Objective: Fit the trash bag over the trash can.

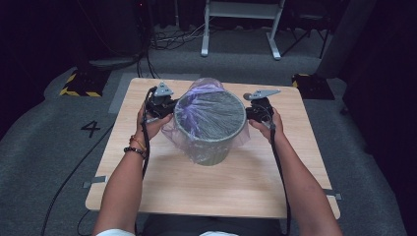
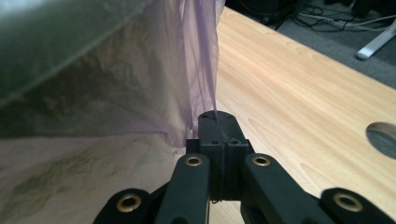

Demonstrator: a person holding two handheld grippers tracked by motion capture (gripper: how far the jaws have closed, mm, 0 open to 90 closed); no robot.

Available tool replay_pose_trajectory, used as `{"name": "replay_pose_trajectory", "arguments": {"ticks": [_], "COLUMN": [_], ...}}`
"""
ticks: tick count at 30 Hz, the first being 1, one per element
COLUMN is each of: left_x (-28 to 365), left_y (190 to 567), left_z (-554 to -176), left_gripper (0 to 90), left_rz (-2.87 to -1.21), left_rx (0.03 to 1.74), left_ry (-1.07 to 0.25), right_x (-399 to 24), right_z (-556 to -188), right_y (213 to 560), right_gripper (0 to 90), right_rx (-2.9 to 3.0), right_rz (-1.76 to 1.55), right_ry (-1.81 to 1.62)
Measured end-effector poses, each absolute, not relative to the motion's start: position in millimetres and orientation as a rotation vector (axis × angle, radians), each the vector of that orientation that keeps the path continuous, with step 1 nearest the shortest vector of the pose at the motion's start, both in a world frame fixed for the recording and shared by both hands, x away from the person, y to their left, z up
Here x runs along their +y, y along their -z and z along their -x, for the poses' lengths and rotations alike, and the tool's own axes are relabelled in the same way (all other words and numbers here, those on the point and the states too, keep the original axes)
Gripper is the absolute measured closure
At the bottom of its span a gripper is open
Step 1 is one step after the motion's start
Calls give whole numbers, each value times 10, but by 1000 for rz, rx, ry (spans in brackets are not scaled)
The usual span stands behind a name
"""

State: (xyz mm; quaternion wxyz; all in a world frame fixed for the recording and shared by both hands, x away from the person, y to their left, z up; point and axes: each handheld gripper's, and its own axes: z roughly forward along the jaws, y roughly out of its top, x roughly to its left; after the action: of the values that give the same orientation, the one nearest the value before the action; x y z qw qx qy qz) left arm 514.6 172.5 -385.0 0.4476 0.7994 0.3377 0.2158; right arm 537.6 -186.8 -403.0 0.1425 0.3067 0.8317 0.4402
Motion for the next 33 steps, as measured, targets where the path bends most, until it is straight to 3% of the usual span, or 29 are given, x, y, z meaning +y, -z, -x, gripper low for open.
{"name": "replay_pose_trajectory", "arguments": {"ticks": [4, 7, 10, 14, 18, 26, 33], "left_x": [1697, 1693, 1796, 1980, 2105, 1990, 1630], "left_y": [3863, 3915, 3938, 3913, 3891, 4036, 4232], "left_z": [-5194, -5191, -5147, -4960, -4636, -3912, -3641], "left_gripper": [900, 847, 590, 397, 294, 186, 155], "left_rz": [-1979, -1986, -1913, -1823, -1783, -1847, -1894], "left_rx": [897, 925, 960, 918, 815, 618, 558], "left_ry": [-533, -554, -557, -563, -550, -503, -459], "right_x": [-1834, -1833, -1887, -1976, -2087, -2194, -2216], "right_z": [-5385, -5387, -5381, -5349, -5297, -5188, -5117], "right_y": [4066, 4087, 4122, 4108, 4073, 4042, 4046], "right_gripper": [900, 900, 900, 900, 900, 900, 900], "right_rx": [2433, 2454, 2444, 2420, 2388, 2378, 2384], "right_rz": [-884, -886, -900, -913, -919, -905, -888], "right_ry": [-1232, -1207, -1208, -1240, -1277, -1295, -1295]}}
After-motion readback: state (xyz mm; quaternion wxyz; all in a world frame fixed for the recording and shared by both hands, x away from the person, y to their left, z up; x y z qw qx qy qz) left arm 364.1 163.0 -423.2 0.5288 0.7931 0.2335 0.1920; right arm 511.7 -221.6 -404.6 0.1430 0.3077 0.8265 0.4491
